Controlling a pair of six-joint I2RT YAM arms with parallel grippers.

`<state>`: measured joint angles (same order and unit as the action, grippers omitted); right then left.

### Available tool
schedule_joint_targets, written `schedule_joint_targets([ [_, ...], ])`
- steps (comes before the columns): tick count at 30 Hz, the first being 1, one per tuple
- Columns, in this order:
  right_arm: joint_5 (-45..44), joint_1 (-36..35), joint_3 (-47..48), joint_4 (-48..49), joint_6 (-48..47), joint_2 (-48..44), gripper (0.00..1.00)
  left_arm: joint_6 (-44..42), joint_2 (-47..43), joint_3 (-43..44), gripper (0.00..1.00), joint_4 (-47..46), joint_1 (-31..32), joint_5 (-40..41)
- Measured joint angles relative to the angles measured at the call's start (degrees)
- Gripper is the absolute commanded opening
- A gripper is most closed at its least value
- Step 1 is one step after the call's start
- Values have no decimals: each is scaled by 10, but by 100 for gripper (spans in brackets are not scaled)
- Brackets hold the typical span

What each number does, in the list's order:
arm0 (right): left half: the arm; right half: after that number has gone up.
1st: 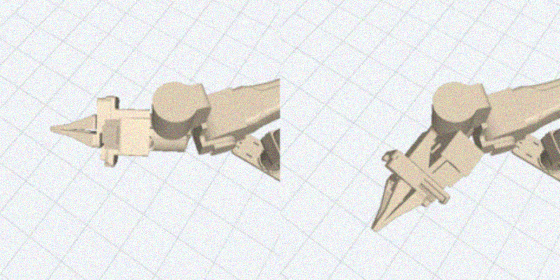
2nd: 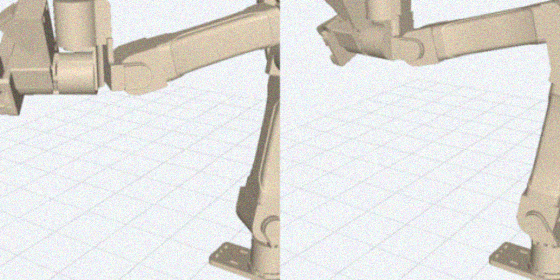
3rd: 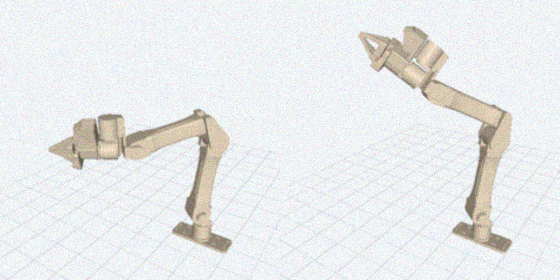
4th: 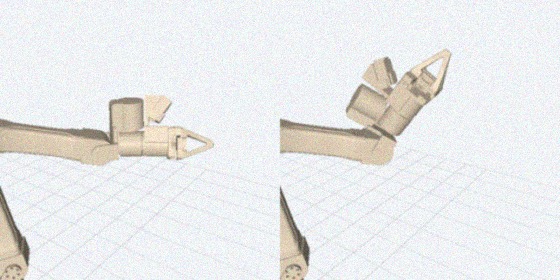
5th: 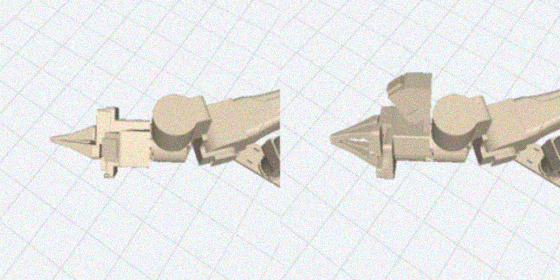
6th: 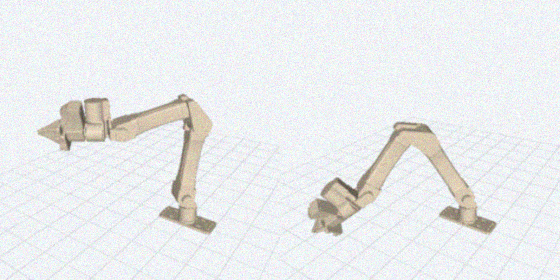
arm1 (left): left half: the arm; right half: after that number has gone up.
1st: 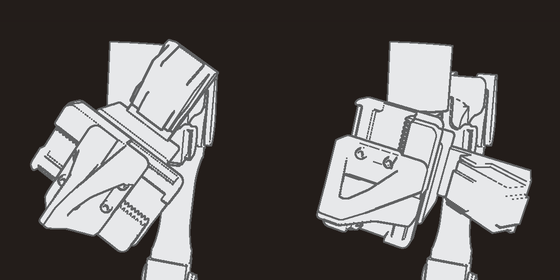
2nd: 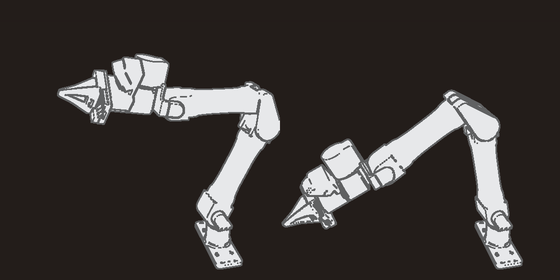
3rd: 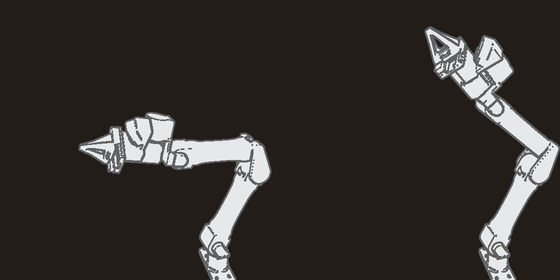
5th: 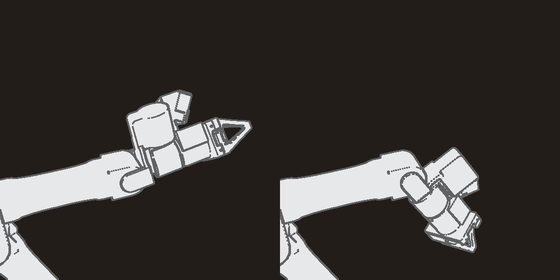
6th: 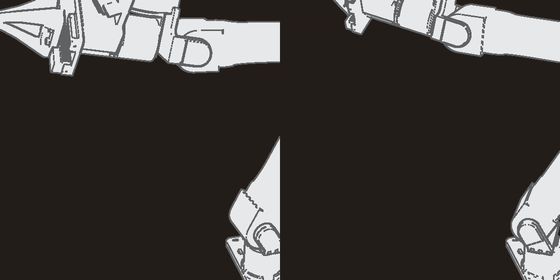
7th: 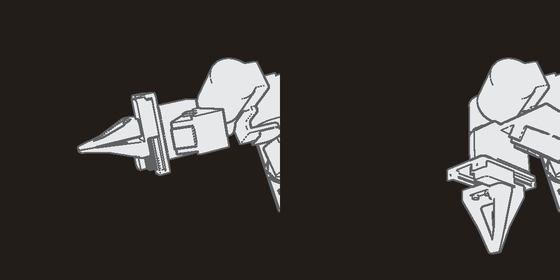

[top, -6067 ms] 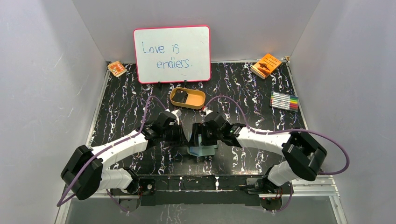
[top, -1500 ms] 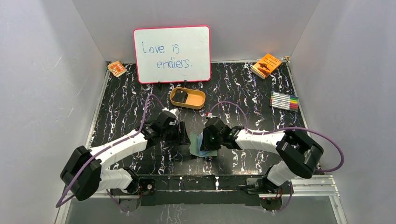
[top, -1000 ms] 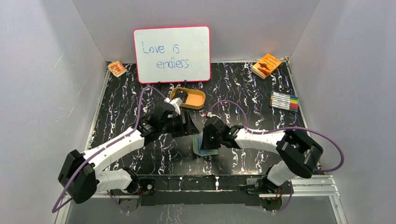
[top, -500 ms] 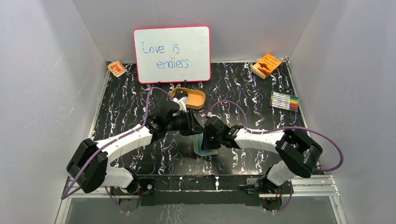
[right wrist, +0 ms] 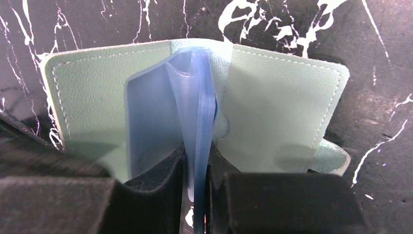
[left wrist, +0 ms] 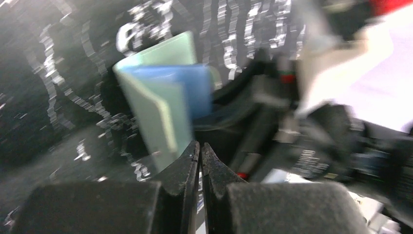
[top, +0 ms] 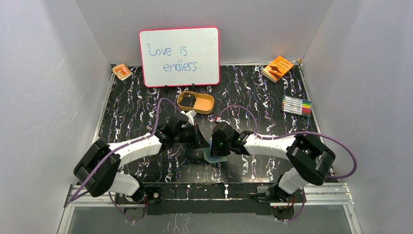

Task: Put the credit cards into the card holder
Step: Open the card holder at the center of the board.

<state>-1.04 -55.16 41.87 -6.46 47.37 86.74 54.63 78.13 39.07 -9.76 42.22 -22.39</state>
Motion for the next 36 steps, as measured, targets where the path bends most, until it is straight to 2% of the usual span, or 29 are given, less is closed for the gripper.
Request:
schedule_joint_targets([
  [5, 0, -1, 0, 6, 0, 0, 23, -7, 9, -34, 2, 44, 0, 22],
  [13, 0, -1, 0, 7, 1, 0, 23, -29, 12, -36, 0, 80, 0, 50],
  [20, 12, -1, -5, 35, 6, -13, 23, -44, 61, -36, 0, 100, 0, 72],
  [25, 21, -1, -5, 49, 10, -17, 17, -47, 70, -34, 0, 95, -1, 72],
  [27, 21, -1, -5, 49, 12, -16, 12, -48, 68, -34, 0, 97, -1, 73],
  [29, 21, -1, -5, 49, 13, -14, 1, -52, 64, -34, 0, 101, -1, 80],
  [36, 18, -1, -4, 51, 20, 1, 0, -76, 24, -34, 0, 153, 0, 118],
])
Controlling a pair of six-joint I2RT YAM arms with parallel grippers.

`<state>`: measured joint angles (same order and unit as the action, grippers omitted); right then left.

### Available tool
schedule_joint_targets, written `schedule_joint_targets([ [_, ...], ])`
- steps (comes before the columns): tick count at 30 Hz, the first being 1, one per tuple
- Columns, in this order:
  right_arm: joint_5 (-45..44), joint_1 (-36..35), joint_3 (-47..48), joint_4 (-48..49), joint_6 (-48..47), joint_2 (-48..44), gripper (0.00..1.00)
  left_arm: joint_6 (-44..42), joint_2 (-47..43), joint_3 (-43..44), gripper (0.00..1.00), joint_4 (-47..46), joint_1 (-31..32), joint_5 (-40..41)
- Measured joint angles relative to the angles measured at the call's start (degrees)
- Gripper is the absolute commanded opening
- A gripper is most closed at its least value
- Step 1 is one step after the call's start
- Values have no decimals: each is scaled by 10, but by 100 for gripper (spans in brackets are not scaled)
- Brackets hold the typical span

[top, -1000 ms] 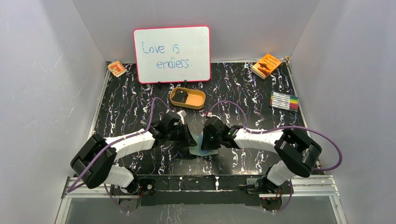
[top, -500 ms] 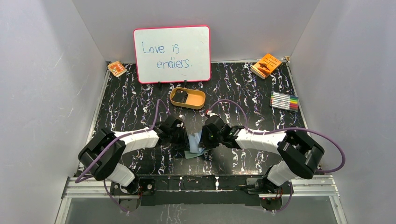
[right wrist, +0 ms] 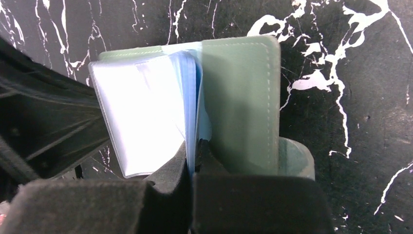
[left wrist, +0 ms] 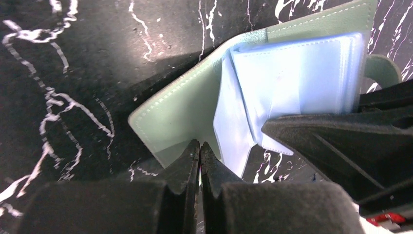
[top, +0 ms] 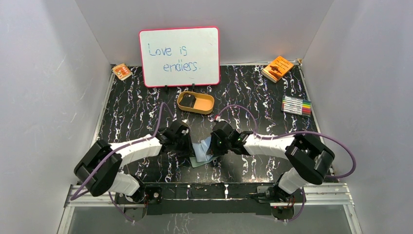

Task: Put the credit cards into the card holder
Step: Open the card holder at the center of the board.

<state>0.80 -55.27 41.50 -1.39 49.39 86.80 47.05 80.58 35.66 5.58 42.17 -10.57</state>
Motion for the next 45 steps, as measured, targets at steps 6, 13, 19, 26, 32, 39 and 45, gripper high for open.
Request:
schedule_joint_targets([
  [6, 0, 0, 6, -6, 0, 11, 0, -10, -64, -4, 1, 48, 0, 27],
  [13, -1, 0, 17, -18, 0, 15, 0, -10, -151, 0, 5, 98, 0, 52],
  [19, -11, -3, 23, -21, 0, 18, 0, 0, -166, 43, 6, 100, 0, 52],
  [26, -16, -4, 23, -21, 2, 19, 0, 12, -103, 56, 2, 43, 0, 25],
  [32, -17, -7, 23, -21, 2, 19, 0, 16, -27, 33, 0, 9, 0, 8],
  [39, -14, -7, 15, -15, 3, 12, 14, 13, 13, 5, 0, -9, 0, 7],
  [45, -12, -7, -6, -12, 14, -13, 37, 2, 22, 2, 0, -30, 0, 7],
])
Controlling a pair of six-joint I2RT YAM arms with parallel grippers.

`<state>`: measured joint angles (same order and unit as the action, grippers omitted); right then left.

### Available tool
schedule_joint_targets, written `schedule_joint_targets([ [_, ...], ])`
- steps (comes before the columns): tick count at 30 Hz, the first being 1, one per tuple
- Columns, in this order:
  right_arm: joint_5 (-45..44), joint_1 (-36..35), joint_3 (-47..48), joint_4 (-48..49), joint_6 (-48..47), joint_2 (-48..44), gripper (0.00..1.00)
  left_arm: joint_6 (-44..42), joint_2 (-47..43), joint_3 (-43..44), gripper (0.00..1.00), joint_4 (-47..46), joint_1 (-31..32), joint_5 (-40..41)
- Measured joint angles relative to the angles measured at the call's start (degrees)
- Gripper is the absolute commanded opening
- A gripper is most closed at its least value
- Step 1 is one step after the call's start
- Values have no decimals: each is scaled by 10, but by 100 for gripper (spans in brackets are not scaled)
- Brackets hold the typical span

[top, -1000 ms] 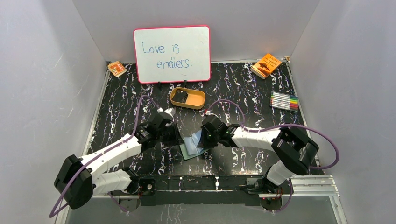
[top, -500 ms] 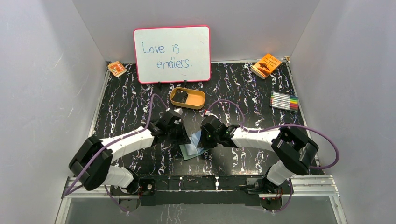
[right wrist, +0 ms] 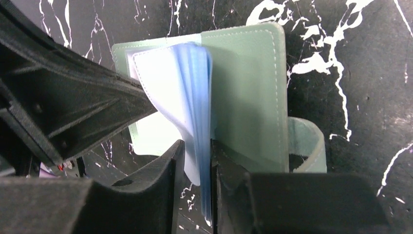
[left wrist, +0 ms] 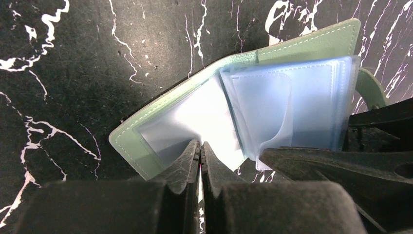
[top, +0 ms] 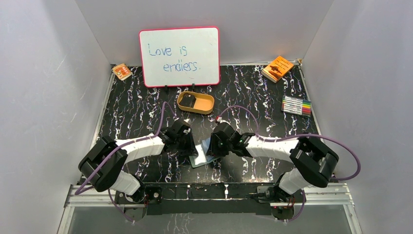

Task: Put the credit cards into the card holder
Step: Open the card holder at the center of the board.

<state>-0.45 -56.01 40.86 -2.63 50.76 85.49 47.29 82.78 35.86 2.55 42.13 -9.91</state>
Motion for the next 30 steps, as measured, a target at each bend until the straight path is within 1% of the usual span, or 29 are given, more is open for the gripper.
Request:
schedule_joint_targets([
  [3, 2, 0, -16, 12, 2, -21, 43, -7, 0, -3, 0, -7, 0, 0],
  [6, 2, 0, -30, 26, 3, -36, 46, -14, 1, -3, 0, -9, 0, -1],
  [13, 3, 3, -52, 54, 19, -51, 47, -20, 4, -3, 0, -15, 0, -2],
  [17, 3, 12, -72, 64, 31, -69, 39, -21, 9, -3, 0, -22, 0, -6],
  [22, 4, 20, -79, 71, 38, -73, 38, -21, 13, -3, 0, -31, 0, -11],
  [24, 4, 20, -79, 72, 39, -73, 36, -21, 15, -3, 0, -34, 0, -12],
  [30, -8, 20, -80, 69, 45, -90, 24, -22, 18, -3, 0, -40, 0, -15],
])
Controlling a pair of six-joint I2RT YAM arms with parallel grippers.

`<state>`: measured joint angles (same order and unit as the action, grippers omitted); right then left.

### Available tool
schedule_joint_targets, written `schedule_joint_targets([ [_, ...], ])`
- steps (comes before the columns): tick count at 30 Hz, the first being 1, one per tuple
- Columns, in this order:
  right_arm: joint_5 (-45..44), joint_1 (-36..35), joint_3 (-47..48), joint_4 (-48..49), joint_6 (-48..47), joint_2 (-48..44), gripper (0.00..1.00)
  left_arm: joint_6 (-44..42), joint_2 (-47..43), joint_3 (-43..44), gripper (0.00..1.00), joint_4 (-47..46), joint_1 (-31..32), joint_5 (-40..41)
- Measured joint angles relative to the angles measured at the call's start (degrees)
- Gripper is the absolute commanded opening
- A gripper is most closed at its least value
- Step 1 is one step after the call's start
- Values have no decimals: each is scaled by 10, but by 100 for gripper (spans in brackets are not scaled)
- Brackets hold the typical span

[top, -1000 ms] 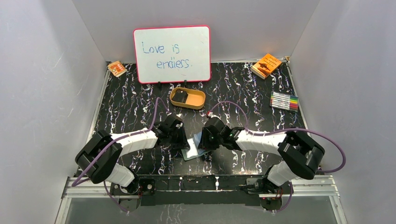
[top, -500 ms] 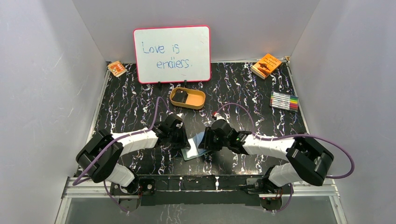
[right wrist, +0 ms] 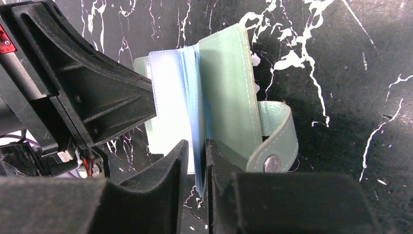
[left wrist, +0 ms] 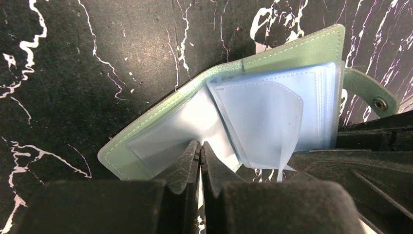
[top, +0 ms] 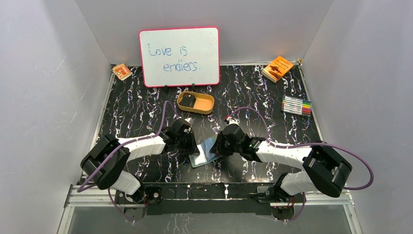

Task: Put the credit cards into the card holder
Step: Open the card holder at the center of the board.

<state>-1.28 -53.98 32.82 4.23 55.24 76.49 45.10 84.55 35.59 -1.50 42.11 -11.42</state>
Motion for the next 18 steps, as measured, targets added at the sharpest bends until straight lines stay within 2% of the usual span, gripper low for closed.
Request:
schedule_joint_targets([
  [5, 0, 0, 0, -6, -2, 0, 10, 0, 0, 0, 0, 0, 0, 0],
  [7, 1, 0, 1, -9, -8, 5, 1, 0, 0, 0, 0, 0, 0, 0],
  [9, 2, 3, 3, -13, -14, 11, 0, 1, -2, 0, 0, 1, 0, 0],
  [12, 4, 3, 7, -15, -18, 17, 0, 5, -6, 0, 9, 7, 0, 1],
  [18, 7, 3, 17, -15, -21, 23, 0, 14, -40, 0, 39, 43, 0, 3],
])
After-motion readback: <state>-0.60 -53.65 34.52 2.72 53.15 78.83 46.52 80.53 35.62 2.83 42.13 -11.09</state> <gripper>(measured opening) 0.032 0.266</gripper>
